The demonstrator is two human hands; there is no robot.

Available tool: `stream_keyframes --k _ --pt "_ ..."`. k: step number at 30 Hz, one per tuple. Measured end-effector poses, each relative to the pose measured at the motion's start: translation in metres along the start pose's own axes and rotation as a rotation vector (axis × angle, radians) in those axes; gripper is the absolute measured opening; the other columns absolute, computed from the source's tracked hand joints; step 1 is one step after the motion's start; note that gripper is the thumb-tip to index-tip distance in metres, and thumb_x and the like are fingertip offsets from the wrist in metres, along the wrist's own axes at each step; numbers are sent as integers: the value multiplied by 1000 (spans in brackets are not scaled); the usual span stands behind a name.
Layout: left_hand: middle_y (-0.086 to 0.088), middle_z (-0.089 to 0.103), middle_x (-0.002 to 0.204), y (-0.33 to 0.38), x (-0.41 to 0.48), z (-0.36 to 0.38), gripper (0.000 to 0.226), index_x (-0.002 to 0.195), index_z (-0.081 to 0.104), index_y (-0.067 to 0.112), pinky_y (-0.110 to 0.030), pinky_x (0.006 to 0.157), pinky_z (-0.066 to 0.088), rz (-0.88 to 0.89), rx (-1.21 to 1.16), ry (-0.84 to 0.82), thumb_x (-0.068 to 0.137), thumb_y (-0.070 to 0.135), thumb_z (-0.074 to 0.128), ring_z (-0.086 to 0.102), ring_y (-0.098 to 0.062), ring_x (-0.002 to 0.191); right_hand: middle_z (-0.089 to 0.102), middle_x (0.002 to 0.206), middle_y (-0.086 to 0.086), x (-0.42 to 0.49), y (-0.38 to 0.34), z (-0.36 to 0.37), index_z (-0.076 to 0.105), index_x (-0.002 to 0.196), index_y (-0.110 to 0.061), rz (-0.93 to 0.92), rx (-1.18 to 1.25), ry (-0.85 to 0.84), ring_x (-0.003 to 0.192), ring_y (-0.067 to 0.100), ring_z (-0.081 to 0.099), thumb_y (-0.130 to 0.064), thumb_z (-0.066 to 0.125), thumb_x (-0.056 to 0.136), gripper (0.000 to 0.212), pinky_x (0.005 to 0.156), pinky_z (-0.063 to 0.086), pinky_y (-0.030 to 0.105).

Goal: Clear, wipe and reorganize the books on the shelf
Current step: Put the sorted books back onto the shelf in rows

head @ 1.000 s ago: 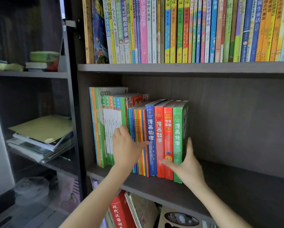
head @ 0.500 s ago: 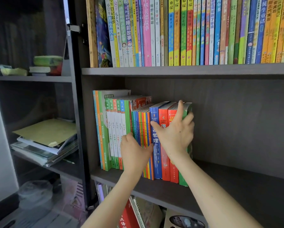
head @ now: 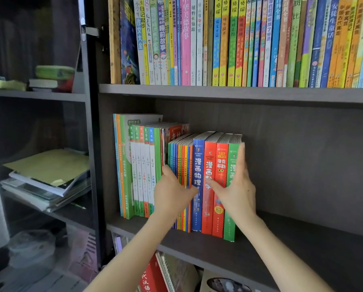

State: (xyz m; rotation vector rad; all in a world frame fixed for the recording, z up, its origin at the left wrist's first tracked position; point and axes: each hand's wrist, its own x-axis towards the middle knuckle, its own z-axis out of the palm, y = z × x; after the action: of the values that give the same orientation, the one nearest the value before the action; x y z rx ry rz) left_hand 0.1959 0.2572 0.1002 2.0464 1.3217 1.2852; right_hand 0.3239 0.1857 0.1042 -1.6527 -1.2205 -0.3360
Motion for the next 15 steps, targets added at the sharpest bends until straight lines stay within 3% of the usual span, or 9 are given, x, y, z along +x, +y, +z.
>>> stream_keyframes --k 3,6,8,12,15 --pt "-3 58 74 1 -3 -6 55 104 36 11 -36 53 55 8 -10 -9 74 32 77 59 -16 62 47 142 0 -13 12 7 -21 144 -41 114 50 -17 115 18 59 -47 70 79 113 91 50 39" --pt "-5 57 72 4 -12 -16 52 98 36 12 -34 50 50 -13 -42 -2 73 32 78 54 -16 57 53 135 3 -11 17 17 7 151 -25 198 87 -20 113 20 60 -50 70 78 100 89 51 40" --pt "-6 58 73 1 -22 -30 52 95 36 12 -36 50 50 -17 -37 12 72 33 78 56 -18 58 54 133 4 -7 18 20 15 148 -21 189 84 -16 114 23 59 -53 70 76 95 90 52 42" --pt "-4 60 79 -11 -48 -60 52 96 34 15 -38 51 53 -40 -62 55 72 32 77 62 -20 64 52 134 5 -7 12 25 14 147 -24 183 52 -41 117 30 56 -59 68 74 97 93 49 48" --pt "5 58 94 -10 -56 -59 62 102 24 23 -24 52 46 -34 -122 63 73 34 78 59 -10 70 51 136 5 -9 10 22 8 148 -31 185 49 -92 118 32 56 -61 69 71 103 94 49 52"
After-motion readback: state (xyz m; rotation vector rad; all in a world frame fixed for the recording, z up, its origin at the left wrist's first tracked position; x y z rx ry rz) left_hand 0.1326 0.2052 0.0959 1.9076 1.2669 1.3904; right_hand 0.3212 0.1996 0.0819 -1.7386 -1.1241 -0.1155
